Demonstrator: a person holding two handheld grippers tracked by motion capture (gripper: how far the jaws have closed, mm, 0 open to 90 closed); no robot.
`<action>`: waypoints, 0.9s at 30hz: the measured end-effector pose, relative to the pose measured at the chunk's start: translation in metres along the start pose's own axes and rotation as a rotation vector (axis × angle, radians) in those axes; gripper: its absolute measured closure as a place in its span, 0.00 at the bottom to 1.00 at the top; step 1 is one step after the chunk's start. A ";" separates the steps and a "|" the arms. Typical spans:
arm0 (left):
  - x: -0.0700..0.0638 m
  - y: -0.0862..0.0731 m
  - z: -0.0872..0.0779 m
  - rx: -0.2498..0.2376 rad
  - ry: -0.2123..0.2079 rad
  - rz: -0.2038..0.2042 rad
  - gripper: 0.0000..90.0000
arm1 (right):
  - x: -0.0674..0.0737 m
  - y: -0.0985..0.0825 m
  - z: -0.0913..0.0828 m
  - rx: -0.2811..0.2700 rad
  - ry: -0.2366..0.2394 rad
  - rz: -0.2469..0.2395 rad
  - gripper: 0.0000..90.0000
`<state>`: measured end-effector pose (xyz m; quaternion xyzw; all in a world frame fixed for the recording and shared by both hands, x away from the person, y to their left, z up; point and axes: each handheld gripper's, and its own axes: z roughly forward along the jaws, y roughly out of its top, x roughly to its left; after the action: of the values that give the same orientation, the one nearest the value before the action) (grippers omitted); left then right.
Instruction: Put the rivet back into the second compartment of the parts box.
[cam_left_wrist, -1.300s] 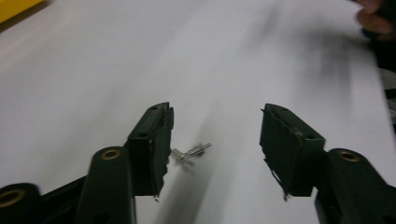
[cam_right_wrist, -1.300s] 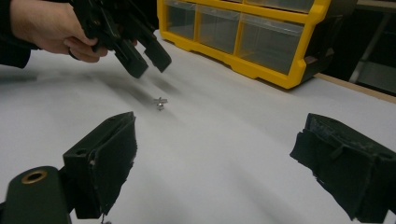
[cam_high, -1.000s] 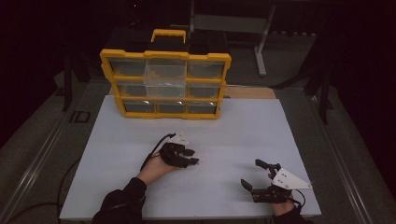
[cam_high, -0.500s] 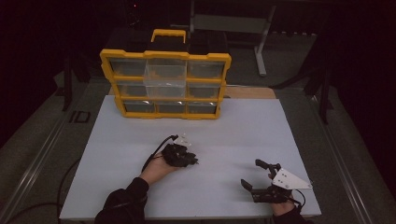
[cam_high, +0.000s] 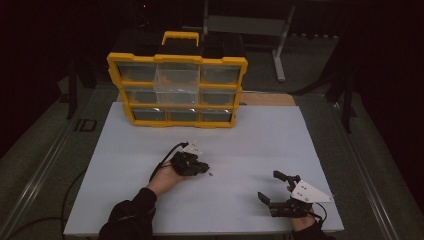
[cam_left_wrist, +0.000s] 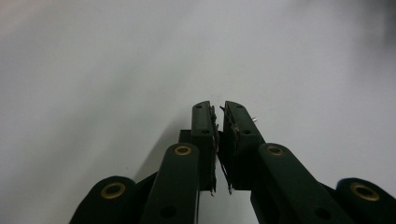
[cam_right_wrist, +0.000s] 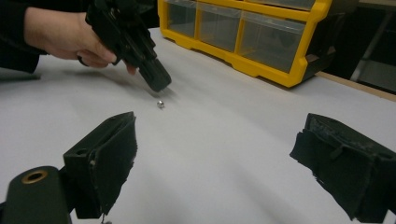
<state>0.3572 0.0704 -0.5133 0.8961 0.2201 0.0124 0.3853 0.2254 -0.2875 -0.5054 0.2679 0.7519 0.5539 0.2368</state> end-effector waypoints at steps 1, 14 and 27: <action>0.000 0.001 -0.003 -0.009 -0.003 0.001 0.92 | 0.000 0.000 0.000 -0.002 0.001 0.000 0.12; -0.003 0.021 -0.050 -0.070 -0.043 0.044 0.92 | 0.000 0.001 0.000 -0.004 -0.004 0.000 0.12; -0.002 0.051 -0.115 -0.141 -0.072 0.107 0.92 | 0.000 0.000 0.000 -0.004 -0.005 0.000 0.12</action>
<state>0.3535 0.1173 -0.3967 0.8770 0.1565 0.0159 0.4539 0.2254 -0.2876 -0.5049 0.2688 0.7503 0.5544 0.2395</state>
